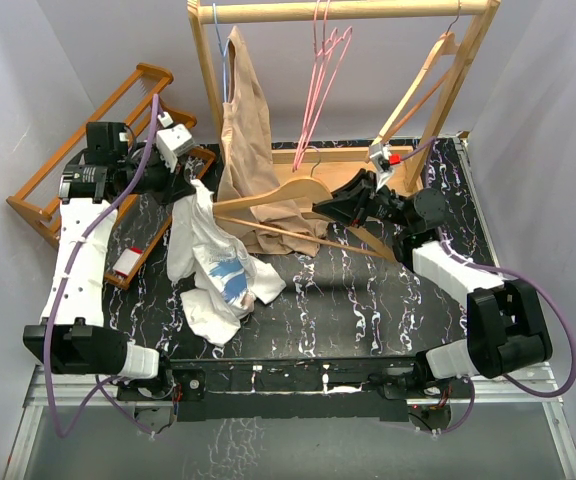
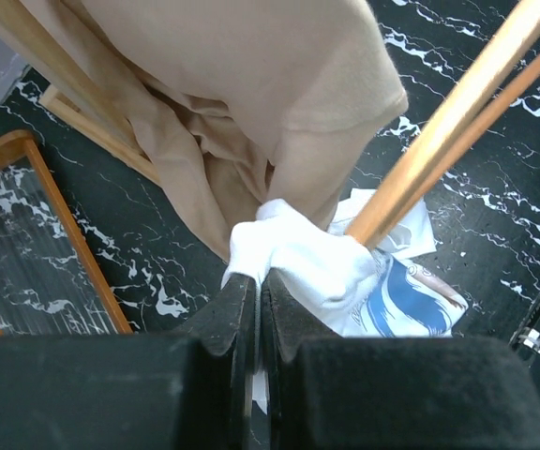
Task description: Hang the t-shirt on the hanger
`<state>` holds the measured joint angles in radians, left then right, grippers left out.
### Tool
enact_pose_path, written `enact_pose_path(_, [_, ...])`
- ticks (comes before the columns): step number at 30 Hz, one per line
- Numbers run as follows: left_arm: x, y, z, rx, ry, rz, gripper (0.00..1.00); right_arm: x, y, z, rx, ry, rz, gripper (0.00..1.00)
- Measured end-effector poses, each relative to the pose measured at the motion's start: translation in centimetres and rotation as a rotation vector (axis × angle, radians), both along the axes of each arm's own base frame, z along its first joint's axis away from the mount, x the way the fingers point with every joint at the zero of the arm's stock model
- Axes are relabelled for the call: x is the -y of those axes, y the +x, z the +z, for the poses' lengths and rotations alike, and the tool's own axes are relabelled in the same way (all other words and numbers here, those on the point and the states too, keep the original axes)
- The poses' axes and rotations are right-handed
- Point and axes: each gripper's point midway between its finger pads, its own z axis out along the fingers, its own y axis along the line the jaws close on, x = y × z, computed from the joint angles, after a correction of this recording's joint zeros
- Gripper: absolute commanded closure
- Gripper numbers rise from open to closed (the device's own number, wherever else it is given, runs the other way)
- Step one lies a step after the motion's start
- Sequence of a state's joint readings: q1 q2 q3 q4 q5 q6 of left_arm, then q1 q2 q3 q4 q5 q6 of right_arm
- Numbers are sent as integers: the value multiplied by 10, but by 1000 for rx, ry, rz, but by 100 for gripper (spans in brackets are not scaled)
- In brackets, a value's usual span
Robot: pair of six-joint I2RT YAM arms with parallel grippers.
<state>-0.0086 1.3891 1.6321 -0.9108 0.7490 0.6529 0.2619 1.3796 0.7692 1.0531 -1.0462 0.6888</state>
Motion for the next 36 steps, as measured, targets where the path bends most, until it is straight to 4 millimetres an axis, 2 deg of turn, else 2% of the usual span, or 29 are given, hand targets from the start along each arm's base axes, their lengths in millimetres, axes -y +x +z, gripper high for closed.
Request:
enact_pose_path(8, [6,9,16,15,-37,-18,100,-9,-4,-9,-15,-2,24,92])
enact_pose_path(15, [13,-8,16,-44,-73,-52,100,-8,6,-11,1,8,-36,92])
enact_pose_path(25, [11,-25,17,-54,-53,-58,100,-4,19,-10,24,-2,-129,92])
enact_pose_path(36, [10,-26,17,-47,-42,-59,100,-3,20,-10,29,-10,-151,92])
